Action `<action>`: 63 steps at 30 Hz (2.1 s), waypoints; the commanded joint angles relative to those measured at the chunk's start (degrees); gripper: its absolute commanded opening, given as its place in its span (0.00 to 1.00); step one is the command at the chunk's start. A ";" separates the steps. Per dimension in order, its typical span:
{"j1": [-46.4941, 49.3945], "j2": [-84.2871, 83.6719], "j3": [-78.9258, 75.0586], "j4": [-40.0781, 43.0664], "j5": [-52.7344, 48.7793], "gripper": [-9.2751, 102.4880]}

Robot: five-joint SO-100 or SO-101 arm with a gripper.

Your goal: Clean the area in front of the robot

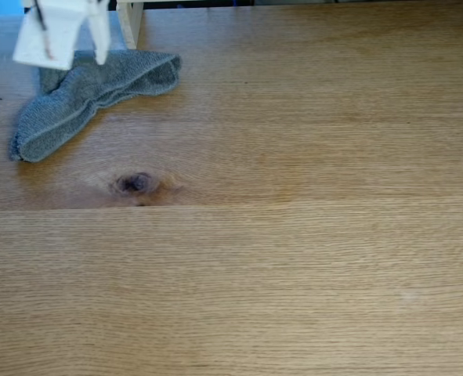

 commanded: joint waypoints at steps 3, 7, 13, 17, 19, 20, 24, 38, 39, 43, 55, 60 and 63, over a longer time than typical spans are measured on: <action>-17.67 13.01 -4.31 -0.88 6.15 0.09; -28.39 17.49 -4.22 -1.05 12.30 0.08; -35.42 22.59 -1.85 -5.45 25.31 0.08; -35.51 28.21 7.29 -10.46 28.39 0.08; -34.98 31.99 13.45 -12.92 29.27 0.08; -34.72 34.28 16.79 -14.06 29.71 0.08; -33.05 45.53 31.38 -17.75 31.20 0.08; -34.98 93.08 89.03 -22.59 27.77 0.08; -34.98 96.50 92.37 -21.45 27.69 0.08; -34.28 102.66 101.07 -15.21 26.19 0.08; -37.27 105.64 99.05 -5.71 27.07 0.24; -35.68 105.64 99.05 -5.71 27.07 0.32; -35.68 105.64 99.05 -5.71 27.07 0.29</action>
